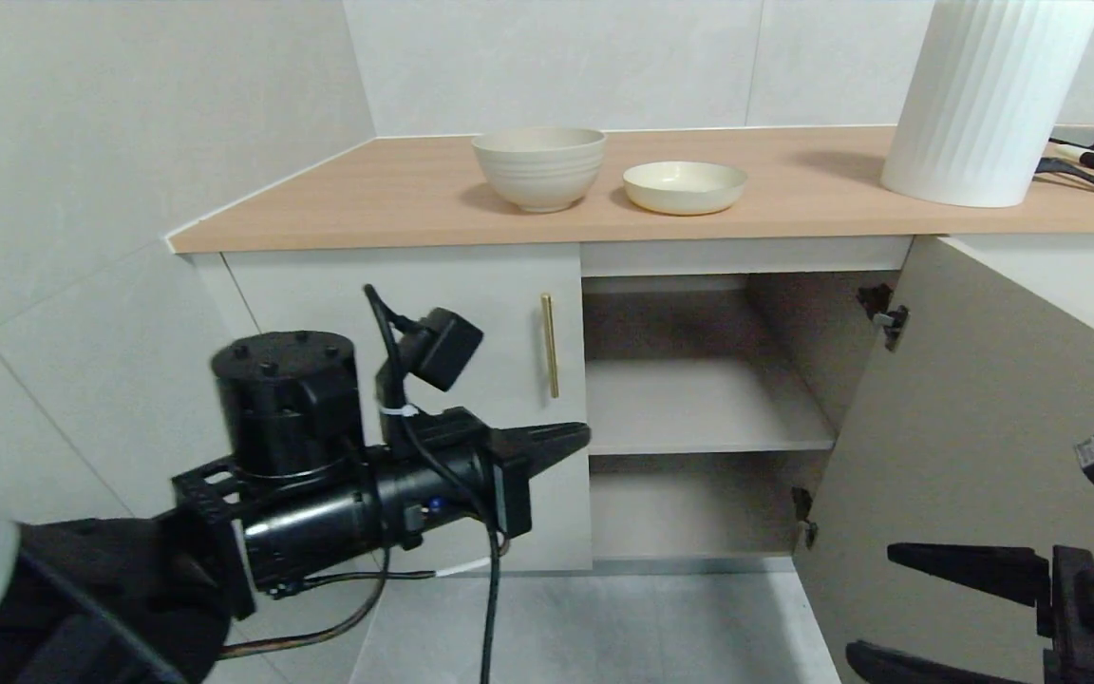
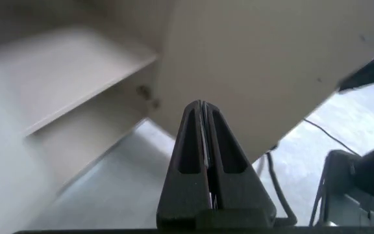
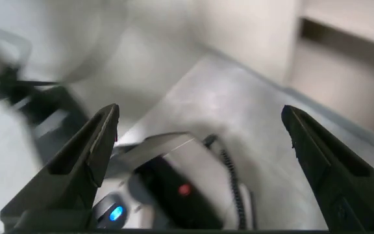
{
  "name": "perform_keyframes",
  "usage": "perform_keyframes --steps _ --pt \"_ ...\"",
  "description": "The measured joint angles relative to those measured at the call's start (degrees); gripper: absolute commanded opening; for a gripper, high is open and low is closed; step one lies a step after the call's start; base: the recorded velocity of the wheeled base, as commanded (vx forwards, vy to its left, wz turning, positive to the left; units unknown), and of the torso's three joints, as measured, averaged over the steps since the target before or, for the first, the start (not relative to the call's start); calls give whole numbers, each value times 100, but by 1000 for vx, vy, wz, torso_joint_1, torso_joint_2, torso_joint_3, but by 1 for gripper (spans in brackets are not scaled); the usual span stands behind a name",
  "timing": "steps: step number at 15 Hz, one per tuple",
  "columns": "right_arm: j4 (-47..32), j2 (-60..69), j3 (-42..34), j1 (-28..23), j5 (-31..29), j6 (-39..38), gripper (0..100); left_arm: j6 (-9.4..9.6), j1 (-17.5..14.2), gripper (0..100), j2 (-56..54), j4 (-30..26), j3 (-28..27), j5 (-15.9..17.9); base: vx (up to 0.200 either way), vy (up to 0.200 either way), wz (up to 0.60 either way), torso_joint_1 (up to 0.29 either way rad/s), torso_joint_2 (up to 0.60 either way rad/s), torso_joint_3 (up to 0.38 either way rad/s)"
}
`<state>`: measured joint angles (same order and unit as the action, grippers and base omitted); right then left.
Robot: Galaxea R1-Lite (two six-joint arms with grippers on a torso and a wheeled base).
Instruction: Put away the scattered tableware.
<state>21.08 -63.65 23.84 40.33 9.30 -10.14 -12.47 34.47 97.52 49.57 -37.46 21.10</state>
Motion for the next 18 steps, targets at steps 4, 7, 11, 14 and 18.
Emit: perform_keyframes --steps 4,7,11,14,18 --pt "-37 -444 622 -69 -172 21 100 7 -468 0 -1785 -2682 34 -591 0 0 0 0 0 0" --pt "-34 -980 1289 -76 -183 22 100 10 -979 100 -2804 -3455 30 -907 0 0 0 0 0 0" --pt "-34 -1551 1882 -190 -202 11 100 7 -1460 100 -3333 -3558 45 -929 0 0 0 0 0 0" --pt "-266 -1858 2007 -295 -488 -22 100 10 -1557 100 -3171 -3361 28 -934 0 0 0 0 0 0" --pt "-419 -2110 2235 -288 -1072 -206 100 5 -1574 100 -2909 -3156 102 -945 0 0 0 0 0 0"
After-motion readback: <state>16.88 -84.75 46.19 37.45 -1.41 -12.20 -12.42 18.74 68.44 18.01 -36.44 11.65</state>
